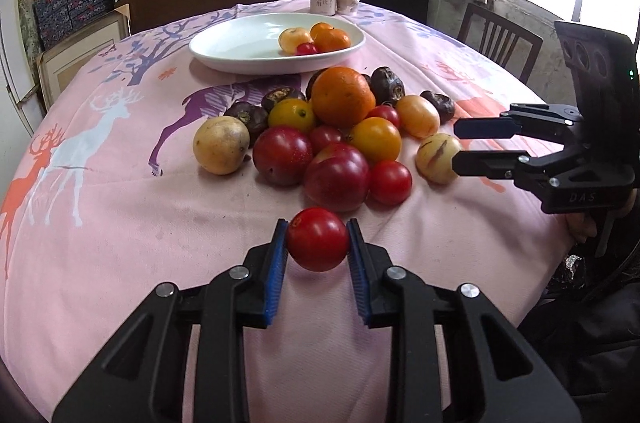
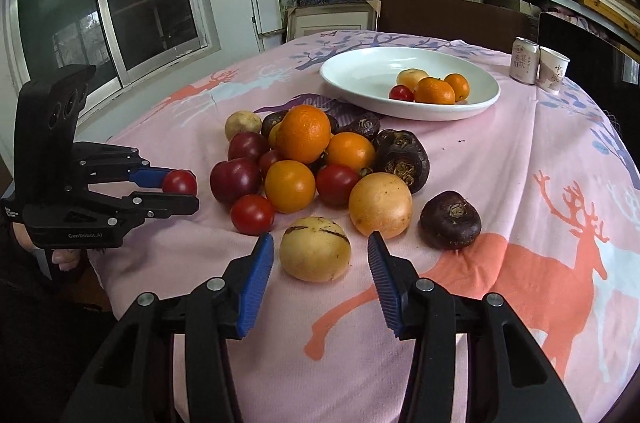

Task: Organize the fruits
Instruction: 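Grasp a red tomato with the left tool while the right grasps a pale yellow fruit, then place the tomato and pale fruit on the white plate and open both tools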

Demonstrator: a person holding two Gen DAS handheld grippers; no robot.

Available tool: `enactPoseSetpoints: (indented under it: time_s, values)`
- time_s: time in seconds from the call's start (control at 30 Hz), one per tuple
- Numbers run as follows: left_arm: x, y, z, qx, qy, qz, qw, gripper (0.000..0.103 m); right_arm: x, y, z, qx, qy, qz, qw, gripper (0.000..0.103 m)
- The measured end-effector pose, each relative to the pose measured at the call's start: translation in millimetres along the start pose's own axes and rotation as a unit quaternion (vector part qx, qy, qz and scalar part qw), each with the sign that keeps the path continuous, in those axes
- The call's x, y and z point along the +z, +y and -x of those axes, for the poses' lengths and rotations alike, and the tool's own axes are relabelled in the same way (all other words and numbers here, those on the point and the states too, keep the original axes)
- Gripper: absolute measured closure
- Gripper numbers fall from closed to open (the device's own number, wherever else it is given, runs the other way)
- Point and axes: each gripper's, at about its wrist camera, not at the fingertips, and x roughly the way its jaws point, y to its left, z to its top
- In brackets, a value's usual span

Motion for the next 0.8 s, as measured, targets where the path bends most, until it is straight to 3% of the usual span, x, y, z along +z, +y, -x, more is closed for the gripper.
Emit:
enactPoseSetpoints:
  time_s: [0.13,0.2,0.27,0.57,0.8]
  values:
    - [0.7,1.8,0.9,0.002,-0.003,0.002,1.0,0.075,-0.3,6.7,-7.2,-0.006,0.018,0.004,1.0,0.054]
    - [0.1,3.1,0.0,0.002,-0.002,0.004,1.0,0.075,-0.5,10.0,-10.6,-0.016,0.025,0.006,1.0,0.063]
    - [0.2,4.2,-0.1,0.002,-0.002,0.007,1.0,0.075,-0.5,10.1,-11.0,-0.022,0.022,0.005,0.999,0.064]
    - [8.5,11.3,9.1,0.004,-0.022,0.022,0.9995,0.075,1.9,-12.4,10.0,0.004,-0.035,-0.055,0.998,0.064]
    - [23.3,20.8,11.9,0.007,-0.033,0.03,0.999,0.075,22.3,-27.7,27.0,0.01,-0.069,-0.096,0.993,0.064]
